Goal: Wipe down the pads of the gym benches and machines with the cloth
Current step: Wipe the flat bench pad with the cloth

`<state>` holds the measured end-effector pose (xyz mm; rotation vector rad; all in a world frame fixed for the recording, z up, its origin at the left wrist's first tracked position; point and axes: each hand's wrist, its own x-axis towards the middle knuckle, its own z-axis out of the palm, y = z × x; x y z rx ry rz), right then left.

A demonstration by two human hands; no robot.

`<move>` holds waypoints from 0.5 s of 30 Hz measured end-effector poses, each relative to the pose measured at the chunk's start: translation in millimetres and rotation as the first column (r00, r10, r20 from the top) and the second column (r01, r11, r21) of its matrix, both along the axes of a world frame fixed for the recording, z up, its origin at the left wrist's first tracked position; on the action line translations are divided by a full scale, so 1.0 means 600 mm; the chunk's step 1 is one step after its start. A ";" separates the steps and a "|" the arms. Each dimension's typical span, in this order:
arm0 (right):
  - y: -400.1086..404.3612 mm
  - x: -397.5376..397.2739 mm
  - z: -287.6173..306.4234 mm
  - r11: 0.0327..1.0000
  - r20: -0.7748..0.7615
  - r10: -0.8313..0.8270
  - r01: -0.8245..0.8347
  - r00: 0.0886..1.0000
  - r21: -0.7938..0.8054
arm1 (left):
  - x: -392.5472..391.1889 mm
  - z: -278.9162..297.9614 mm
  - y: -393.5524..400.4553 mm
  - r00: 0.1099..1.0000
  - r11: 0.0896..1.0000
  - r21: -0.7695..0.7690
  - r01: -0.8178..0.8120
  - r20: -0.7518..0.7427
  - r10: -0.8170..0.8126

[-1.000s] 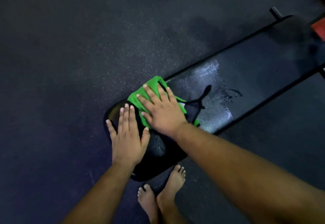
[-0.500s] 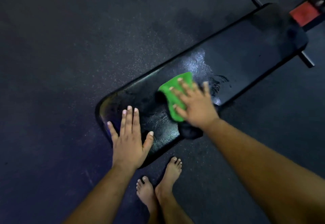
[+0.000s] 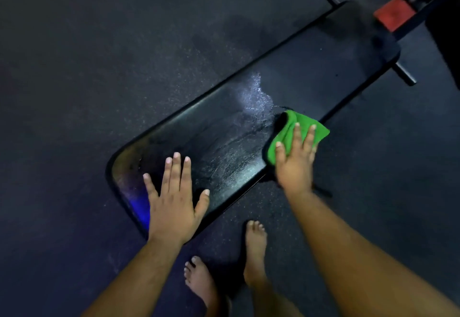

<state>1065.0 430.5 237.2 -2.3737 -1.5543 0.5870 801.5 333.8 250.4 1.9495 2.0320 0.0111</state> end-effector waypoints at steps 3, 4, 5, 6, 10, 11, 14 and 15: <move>-0.071 -0.094 0.004 0.974 0.044 0.228 -0.227 0.973 -0.021 | 0.041 -0.010 0.035 0.998 0.998 0.020 0.057 0.000 -0.057; -0.093 -0.106 0.005 0.932 0.078 0.363 -0.360 0.929 -0.047 | 0.055 -0.014 0.049 0.997 0.997 0.022 0.072 -0.009 -0.072; -0.096 -0.102 0.005 0.890 0.130 0.456 -0.455 0.881 -0.041 | 0.068 -0.017 0.063 0.996 0.995 0.024 0.092 -0.018 -0.091; -0.066 -0.067 0.001 0.856 0.167 0.513 -0.516 0.842 -0.030 | 0.087 -0.019 0.082 0.993 0.993 0.027 0.117 -0.027 -0.117; 0.161 0.146 -0.012 0.968 0.263 0.250 -0.246 0.932 -0.047 | 0.150 -0.029 0.155 0.980 0.982 0.021 0.190 -0.064 -0.188; 0.206 0.190 -0.009 0.985 0.211 0.169 -0.158 0.963 -0.066 | 0.169 -0.031 0.176 0.976 0.978 0.016 0.207 -0.067 -0.206; 0.217 0.189 -0.011 0.989 0.224 0.149 -0.147 0.963 -0.024 | 0.217 -0.032 0.226 0.976 0.977 0.031 0.211 -0.066 -0.209; 0.183 0.157 -0.012 0.970 0.262 0.239 -0.242 0.935 -0.021 | 0.229 -0.031 0.239 0.978 0.979 0.037 0.199 -0.069 -0.196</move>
